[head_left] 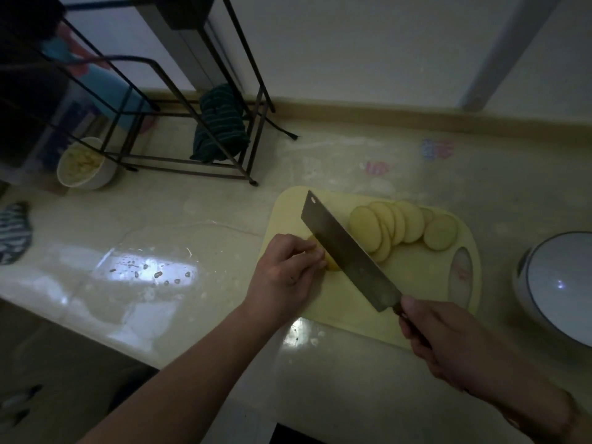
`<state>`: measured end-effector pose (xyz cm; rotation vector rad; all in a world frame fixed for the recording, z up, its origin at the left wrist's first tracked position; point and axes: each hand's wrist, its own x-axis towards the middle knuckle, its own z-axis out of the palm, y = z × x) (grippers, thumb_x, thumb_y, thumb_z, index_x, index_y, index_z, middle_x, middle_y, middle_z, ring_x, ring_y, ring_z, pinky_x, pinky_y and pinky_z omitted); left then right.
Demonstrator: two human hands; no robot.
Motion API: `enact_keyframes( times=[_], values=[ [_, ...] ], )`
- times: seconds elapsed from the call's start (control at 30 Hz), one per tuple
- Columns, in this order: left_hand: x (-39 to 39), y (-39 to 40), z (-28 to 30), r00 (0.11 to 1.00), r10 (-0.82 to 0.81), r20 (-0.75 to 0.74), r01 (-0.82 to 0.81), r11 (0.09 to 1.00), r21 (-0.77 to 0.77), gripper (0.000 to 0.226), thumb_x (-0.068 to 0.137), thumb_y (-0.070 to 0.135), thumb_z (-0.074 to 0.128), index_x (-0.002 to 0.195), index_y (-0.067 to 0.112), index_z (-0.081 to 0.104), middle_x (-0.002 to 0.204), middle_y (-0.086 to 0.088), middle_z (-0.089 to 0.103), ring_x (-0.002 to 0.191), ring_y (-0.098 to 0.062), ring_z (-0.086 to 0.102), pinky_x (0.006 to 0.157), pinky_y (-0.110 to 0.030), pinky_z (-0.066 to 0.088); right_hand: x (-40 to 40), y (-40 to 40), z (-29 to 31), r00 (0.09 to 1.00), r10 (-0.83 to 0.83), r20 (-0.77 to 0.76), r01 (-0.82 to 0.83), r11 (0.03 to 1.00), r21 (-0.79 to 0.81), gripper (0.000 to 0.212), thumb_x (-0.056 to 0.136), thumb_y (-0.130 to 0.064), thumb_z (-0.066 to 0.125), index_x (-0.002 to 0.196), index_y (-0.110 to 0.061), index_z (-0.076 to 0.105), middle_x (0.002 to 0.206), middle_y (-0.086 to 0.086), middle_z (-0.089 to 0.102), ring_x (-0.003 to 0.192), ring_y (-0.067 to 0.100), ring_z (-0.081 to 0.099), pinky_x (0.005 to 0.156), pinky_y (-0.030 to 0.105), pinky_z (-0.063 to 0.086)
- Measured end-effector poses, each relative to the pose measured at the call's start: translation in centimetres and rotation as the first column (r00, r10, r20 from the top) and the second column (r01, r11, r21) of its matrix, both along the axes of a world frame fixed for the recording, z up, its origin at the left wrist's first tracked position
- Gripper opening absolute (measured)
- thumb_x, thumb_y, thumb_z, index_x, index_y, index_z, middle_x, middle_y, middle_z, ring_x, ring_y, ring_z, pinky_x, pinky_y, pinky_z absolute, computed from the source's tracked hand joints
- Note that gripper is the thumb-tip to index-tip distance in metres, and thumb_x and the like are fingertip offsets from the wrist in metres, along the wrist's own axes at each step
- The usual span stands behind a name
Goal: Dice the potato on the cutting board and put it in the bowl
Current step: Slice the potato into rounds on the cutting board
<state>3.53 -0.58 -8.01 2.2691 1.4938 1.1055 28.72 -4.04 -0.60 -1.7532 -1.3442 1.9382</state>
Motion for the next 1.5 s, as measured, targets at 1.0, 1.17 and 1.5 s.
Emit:
enact_keyframes(
  times=[1.0,1.17,1.5],
  values=[
    [0.8,-0.8,-0.1,0.999,0.032,0.013,-0.031,0.998,-0.046,0.017,0.092,0.012,0.069,0.099,-0.001,0.077,0.111,-0.015,0.061,0.097,-0.031,0.064,0.079,-0.042,0.057,-1.8,-1.3,1.1,0.982,-0.060,0.178,-0.009,0.931,0.365,0.049,0.082,-0.075,0.027,0.073,-0.036,0.055,0.054,-0.010,0.056,0.051,0.005,0.050,0.055,0.023,0.035],
    [1.0,-1.1,0.1,0.996,0.087,0.015,-0.087,0.996,-0.032,0.014,0.089,0.011,0.071,0.094,-0.001,0.076,0.100,-0.012,0.065,0.093,-0.025,0.064,0.082,-0.033,0.054,-2.4,-3.0,1.9,0.948,-0.077,0.308,-0.065,0.902,0.426,0.081,0.054,-0.098,0.002,0.085,-0.042,0.051,0.068,-0.016,0.062,0.067,0.006,0.058,0.061,0.021,0.042],
    [0.9,-2.0,-0.4,0.984,0.124,0.130,-0.116,0.991,-0.073,0.019,0.097,0.012,0.060,0.100,0.000,0.074,0.109,-0.010,0.064,0.097,-0.027,0.066,0.086,-0.031,0.054,-2.9,-4.7,2.4,0.907,-0.027,0.421,-0.154,0.908,0.390,0.090,0.043,-0.098,-0.016,0.088,-0.046,0.043,0.058,-0.009,0.056,0.062,0.011,0.052,0.057,0.021,0.042]
  ],
)
